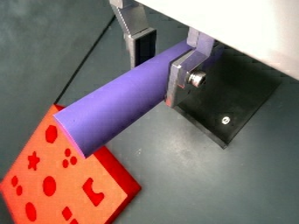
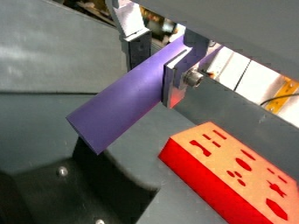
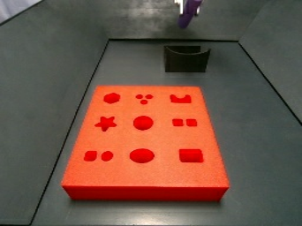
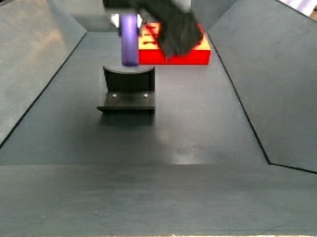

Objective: Pick up the round object. Move up. Place the round object on the fixture. Regrasp the round object. Move to above the board. Insert the round object.
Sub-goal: Place the round object on the fixture.

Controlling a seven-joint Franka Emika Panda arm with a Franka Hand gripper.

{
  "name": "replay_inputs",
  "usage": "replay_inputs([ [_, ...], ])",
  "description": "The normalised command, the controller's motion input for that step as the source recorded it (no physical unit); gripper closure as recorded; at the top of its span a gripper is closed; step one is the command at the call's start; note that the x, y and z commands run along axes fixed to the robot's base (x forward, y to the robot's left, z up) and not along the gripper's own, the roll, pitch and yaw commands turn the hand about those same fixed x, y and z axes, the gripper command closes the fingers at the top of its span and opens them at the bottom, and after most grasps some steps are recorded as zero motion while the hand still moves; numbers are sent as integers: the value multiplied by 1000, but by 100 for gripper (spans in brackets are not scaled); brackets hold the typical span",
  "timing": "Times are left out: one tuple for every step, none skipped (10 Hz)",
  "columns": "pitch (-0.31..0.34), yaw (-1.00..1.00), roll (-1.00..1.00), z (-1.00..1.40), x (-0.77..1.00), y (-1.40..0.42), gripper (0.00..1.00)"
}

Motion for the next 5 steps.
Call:
replay_inputs([
  [252, -135, -821, -1000, 157, 139, 100],
  [188, -193, -562, -1000, 171, 140, 100],
  [146, -220, -403, -1000, 173, 143, 100],
  [105, -225, -260, -1000, 180, 137, 100],
  [55, -219, -193, -1000, 189, 131, 100],
])
